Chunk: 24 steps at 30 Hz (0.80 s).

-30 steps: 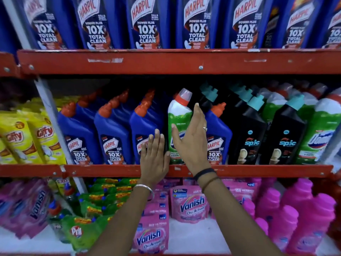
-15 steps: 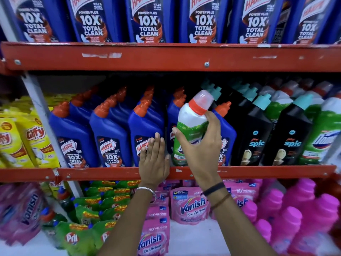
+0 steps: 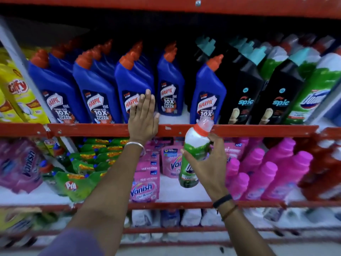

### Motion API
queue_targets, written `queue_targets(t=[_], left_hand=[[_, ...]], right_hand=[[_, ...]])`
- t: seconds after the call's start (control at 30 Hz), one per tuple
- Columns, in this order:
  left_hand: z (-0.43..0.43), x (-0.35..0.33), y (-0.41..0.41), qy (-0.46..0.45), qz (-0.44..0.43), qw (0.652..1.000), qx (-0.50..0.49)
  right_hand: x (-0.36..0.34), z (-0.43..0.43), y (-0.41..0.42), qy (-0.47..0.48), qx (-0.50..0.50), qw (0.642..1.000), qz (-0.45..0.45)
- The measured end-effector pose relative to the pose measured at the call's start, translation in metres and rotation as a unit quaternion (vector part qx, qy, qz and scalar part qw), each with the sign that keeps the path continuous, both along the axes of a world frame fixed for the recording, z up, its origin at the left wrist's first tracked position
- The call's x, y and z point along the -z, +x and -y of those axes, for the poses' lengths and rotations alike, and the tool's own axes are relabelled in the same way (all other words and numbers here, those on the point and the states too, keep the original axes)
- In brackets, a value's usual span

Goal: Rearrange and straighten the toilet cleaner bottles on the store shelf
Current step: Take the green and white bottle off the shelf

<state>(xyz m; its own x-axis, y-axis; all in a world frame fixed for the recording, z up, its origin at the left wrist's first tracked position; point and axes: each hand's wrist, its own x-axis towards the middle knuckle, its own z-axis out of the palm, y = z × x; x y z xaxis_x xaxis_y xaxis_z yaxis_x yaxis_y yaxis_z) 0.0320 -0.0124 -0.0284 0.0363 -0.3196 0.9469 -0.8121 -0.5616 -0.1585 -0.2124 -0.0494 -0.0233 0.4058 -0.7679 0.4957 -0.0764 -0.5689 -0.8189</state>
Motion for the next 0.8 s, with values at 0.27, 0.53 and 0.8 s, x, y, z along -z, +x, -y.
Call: queue_targets(t=[0.27,0.53,0.8], left_hand=[[0.004,0.004,0.004,-0.012,0.002,1.0,-0.014],[0.003,0.006,0.004,-0.019,0.003,1.0,-0.022],[0.003,0.008,0.003,-0.019,-0.005,1.0,0.002]], right_hand=[[0.095,0.023,0.016,0.084,0.012,0.991,-0.107],[0.128,0.016,0.024,0.089,0.035,0.985,-0.14],[0.098,0.005,0.018,0.048,0.085,0.984,-0.15]])
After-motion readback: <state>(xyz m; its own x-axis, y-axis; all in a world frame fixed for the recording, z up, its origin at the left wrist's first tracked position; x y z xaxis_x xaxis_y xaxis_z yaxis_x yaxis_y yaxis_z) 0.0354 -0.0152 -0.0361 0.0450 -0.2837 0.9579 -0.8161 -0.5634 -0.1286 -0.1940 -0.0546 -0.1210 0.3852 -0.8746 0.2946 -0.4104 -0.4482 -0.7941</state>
